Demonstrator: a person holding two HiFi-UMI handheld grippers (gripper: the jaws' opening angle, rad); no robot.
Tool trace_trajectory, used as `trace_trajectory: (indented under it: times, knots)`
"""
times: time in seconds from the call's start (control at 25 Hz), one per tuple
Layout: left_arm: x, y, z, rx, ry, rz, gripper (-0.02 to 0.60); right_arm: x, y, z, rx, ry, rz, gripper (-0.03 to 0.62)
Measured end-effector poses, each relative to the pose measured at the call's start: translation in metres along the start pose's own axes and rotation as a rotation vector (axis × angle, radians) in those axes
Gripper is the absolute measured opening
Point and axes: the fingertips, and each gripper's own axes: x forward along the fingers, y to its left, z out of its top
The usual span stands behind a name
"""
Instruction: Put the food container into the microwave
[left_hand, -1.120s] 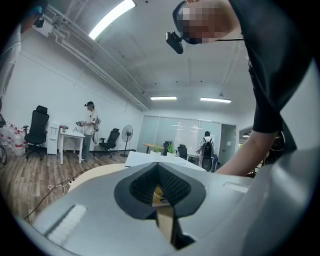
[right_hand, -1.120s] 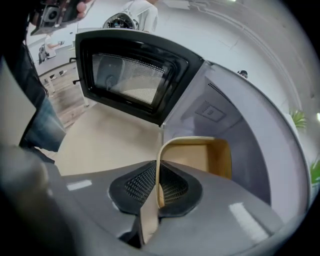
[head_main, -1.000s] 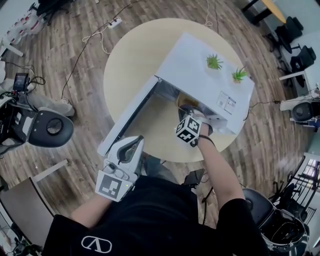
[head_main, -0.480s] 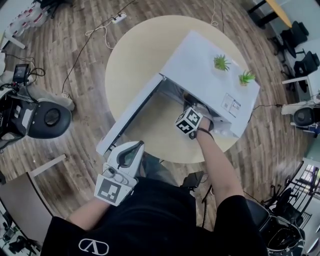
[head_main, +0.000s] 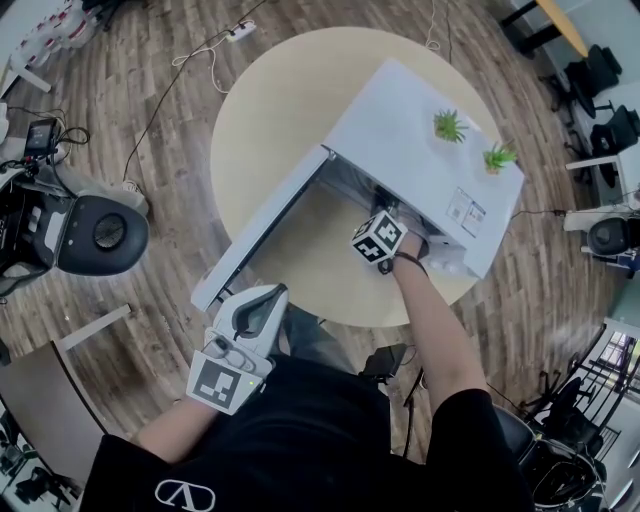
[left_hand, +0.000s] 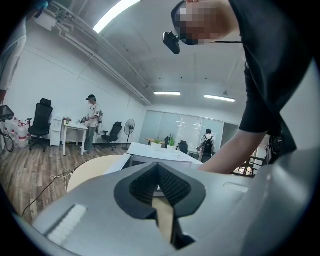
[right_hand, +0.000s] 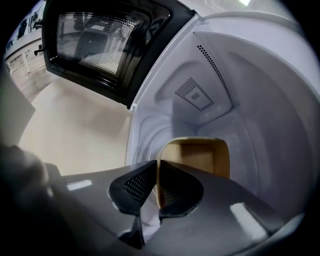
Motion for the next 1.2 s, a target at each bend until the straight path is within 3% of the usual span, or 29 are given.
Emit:
trace_trajectory:
  times: [0.36,0.52,0.92,1.04,1.2]
  knots:
    - [-0.001,-0.001,-0.003,-0.001,0.008,-0.002,0.0,0.001,-0.004,0.0,-0.036,-0.009,-0.08,0.031]
    - [0.001,-0.001,-0.005,-0.008,0.014,-0.005,0.0,-0.003,-0.013,0.0,-0.035,-0.023,-0.147,0.065]
    - [0.002,-0.003,-0.008,-0.001,0.019,-0.016,0.0,-0.019,-0.011,0.006,-0.034,-0.067,-0.205,0.087]
    - [0.003,-0.003,-0.006,0.002,0.014,-0.017,0.0,-0.033,-0.003,0.007,-0.047,-0.085,-0.239,0.087]
    - [0.005,-0.002,-0.001,0.011,0.001,-0.023,0.0,-0.061,0.026,0.011,-0.059,-0.128,-0.214,0.087]
